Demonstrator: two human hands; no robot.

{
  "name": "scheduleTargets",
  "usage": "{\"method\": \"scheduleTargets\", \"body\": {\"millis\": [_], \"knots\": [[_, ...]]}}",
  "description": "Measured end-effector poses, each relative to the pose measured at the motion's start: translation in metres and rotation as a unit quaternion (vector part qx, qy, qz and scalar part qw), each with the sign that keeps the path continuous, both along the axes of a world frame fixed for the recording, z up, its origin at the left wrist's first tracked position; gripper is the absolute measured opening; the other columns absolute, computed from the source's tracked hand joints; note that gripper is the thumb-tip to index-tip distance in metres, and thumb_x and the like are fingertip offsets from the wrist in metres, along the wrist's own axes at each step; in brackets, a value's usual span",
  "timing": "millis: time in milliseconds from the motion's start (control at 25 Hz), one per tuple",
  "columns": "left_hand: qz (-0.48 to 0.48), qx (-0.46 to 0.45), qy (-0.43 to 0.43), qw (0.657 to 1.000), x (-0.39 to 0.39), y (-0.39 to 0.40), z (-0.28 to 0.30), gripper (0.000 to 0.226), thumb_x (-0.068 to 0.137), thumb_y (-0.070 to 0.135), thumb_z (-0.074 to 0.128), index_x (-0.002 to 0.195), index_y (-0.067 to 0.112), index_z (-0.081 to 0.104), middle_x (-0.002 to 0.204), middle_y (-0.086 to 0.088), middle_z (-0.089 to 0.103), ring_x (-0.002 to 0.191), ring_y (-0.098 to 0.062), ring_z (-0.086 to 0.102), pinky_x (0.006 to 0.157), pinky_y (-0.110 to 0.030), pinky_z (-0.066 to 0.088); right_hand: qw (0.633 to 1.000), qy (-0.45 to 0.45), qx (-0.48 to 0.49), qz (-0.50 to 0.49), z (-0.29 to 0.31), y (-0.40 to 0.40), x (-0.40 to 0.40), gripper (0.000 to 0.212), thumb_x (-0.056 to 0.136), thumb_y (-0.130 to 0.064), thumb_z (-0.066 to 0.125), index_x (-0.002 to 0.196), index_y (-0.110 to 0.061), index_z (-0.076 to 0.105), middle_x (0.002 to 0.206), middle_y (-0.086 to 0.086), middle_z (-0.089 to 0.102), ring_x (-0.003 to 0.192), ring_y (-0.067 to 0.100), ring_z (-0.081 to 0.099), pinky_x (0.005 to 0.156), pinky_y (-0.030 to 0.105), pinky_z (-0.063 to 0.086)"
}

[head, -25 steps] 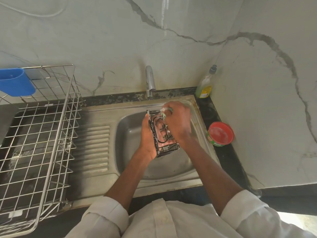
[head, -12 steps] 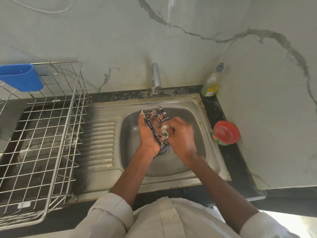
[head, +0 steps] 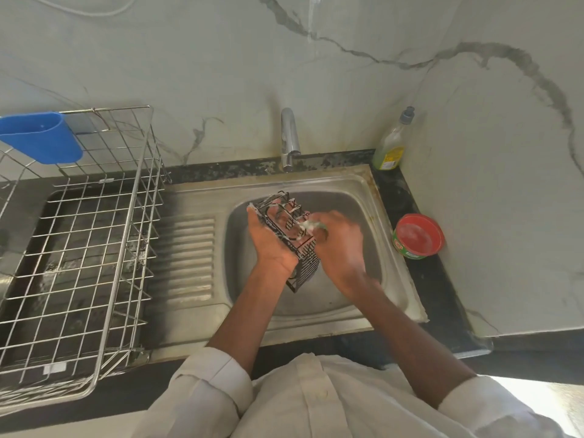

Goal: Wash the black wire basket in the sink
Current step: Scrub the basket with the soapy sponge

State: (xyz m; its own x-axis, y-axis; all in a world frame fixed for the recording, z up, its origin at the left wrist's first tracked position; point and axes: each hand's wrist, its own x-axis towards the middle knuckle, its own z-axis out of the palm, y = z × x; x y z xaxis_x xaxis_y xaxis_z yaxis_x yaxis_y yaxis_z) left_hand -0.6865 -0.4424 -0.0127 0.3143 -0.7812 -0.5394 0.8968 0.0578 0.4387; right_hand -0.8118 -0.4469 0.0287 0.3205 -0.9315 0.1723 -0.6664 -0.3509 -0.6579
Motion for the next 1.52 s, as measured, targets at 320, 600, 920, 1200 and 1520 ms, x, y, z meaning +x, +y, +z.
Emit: {"method": "scheduleTargets", "body": {"millis": [320, 600, 920, 1200, 1520], "knots": [[0.051, 0.031, 0.025, 0.998, 0.01, 0.011, 0.0, 0.073, 0.104, 0.072, 0.033, 0.096, 0.009, 0.07, 0.098, -0.019, 0.074, 0.088, -0.037, 0.072, 0.099, -0.051, 0.052, 0.999, -0.051, -0.005, 0.017, -0.006, 0.011, 0.0, 0.028, 0.087, 0.008, 0.069, 0.099, -0.016, 0.08, 0.102, -0.003, 0.077, 0.088, 0.01, 0.07, 0.081, 0.024, 0.056], [0.014, 0.033, 0.02, 0.999, 0.023, 0.013, -0.002, 0.075, 0.1, 0.077, 0.036, 0.097, 0.01, 0.07, 0.095, -0.011, 0.069, 0.089, -0.03, 0.069, 0.091, -0.044, 0.057, 0.992, -0.01, 0.003, 0.126, 0.009, 0.03, 0.023, 0.026, 0.087, 0.0, 0.066, 0.099, -0.021, 0.076, 0.111, -0.006, 0.073, 0.101, 0.02, 0.065, 0.076, 0.036, 0.057], [-0.144, 0.044, -0.165, 0.975, -0.002, 0.024, 0.011, 0.084, 0.1, 0.081, 0.02, 0.12, 0.018, 0.072, 0.106, -0.003, 0.08, 0.103, -0.016, 0.078, 0.082, -0.03, 0.062, 0.997, -0.062, -0.027, 0.025, 0.014, -0.01, 0.05, 0.024, 0.084, 0.008, 0.072, 0.088, -0.014, 0.081, 0.092, -0.002, 0.076, 0.087, 0.019, 0.067, 0.075, 0.032, 0.055], [-0.253, 0.045, -0.211, 0.943, 0.002, 0.023, 0.011, 0.108, 0.086, 0.096, 0.015, 0.149, 0.02, 0.06, 0.137, -0.02, 0.068, 0.131, -0.035, 0.065, 0.11, -0.05, 0.05, 0.993, -0.084, 0.034, -0.076, 0.026, -0.036, 0.054, 0.023, 0.091, 0.001, 0.067, 0.096, -0.017, 0.081, 0.099, -0.002, 0.078, 0.093, 0.014, 0.071, 0.086, 0.03, 0.056], [-0.202, 0.059, -0.206, 0.956, -0.001, 0.02, 0.013, 0.089, 0.097, 0.084, 0.014, 0.144, 0.026, 0.062, 0.136, -0.001, 0.072, 0.133, -0.018, 0.063, 0.089, -0.029, 0.058, 0.997, -0.062, 0.046, 0.03, 0.026, -0.009, 0.03, 0.034, 0.092, 0.005, 0.061, 0.105, -0.019, 0.081, 0.107, -0.003, 0.076, 0.093, 0.008, 0.067, 0.084, 0.02, 0.053]]}}
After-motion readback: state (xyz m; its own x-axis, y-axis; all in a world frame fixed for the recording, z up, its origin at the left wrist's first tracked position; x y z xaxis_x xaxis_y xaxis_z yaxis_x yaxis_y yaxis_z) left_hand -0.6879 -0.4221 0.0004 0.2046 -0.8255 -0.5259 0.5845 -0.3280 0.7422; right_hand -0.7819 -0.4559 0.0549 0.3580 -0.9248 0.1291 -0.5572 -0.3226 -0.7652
